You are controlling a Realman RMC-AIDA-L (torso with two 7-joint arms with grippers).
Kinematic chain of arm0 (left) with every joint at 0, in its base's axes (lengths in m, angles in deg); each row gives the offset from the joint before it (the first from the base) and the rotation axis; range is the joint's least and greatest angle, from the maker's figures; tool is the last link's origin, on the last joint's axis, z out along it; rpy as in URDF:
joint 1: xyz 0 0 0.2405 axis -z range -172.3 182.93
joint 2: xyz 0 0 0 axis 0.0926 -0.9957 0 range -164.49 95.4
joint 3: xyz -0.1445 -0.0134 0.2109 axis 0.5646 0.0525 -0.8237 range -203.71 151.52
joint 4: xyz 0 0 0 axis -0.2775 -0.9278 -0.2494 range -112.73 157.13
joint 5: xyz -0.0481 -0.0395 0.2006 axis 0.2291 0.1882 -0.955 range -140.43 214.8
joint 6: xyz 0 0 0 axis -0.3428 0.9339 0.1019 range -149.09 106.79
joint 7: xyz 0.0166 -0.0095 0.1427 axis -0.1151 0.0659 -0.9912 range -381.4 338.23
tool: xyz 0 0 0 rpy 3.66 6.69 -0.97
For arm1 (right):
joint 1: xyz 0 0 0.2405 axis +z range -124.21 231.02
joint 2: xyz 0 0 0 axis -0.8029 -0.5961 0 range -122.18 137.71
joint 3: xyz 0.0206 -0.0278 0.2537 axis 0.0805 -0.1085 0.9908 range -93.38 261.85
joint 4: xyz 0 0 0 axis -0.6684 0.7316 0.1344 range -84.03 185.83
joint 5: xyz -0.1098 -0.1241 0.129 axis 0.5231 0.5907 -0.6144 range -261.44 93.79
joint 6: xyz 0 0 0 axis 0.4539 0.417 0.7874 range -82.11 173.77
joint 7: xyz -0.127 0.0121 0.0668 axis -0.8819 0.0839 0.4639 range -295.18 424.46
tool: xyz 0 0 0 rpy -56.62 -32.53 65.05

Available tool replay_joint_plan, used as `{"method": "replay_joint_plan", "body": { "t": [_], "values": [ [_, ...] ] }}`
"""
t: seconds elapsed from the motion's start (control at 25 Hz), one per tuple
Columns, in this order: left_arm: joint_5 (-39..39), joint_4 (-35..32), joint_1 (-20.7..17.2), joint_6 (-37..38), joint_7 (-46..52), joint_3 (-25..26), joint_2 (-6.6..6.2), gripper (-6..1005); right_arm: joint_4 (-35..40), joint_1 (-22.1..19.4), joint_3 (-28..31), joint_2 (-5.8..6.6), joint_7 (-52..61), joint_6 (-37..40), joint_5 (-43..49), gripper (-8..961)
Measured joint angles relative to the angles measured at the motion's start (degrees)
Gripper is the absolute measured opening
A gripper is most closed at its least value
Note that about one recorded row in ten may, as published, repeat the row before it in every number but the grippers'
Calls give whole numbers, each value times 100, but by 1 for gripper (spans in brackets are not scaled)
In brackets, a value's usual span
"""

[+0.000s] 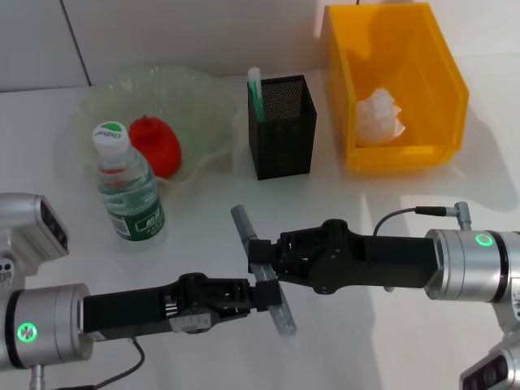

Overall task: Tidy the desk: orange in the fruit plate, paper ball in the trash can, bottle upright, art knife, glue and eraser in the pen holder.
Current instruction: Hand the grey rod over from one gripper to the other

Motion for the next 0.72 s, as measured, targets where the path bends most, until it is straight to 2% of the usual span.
{"method": "replay_joint_plan", "body": {
  "t": [0.28,0.72],
  "values": [
    [41,-1,9,28,-33,-23,15,138,-18,80,1,0,-44,-83,17,141],
    [160,11,11,1,-200,-52,24,193,-12,73,23,-2,-76,-138,-11,141]
  ]
}}
